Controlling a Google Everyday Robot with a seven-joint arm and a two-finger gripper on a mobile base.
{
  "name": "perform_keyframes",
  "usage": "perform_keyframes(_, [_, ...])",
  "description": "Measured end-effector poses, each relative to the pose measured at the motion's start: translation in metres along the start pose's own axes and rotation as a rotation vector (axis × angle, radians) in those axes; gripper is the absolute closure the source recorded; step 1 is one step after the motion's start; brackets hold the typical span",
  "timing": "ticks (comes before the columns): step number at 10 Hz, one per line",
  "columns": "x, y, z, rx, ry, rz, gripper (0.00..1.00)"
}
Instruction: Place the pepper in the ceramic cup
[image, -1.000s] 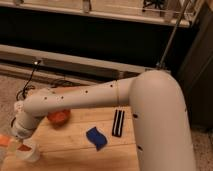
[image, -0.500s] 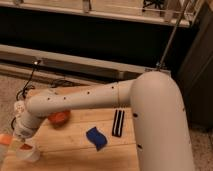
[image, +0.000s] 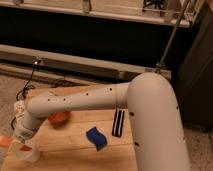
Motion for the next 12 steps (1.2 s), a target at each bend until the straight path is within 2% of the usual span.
perform_keyframes(4, [-0.0002,-0.0010,-0.0012,0.033,0.052,-0.052,1.00])
perform_keyframes(12, [-0.0016,0.0032,-0.0083,0.032,0.117,-0.098,1.00])
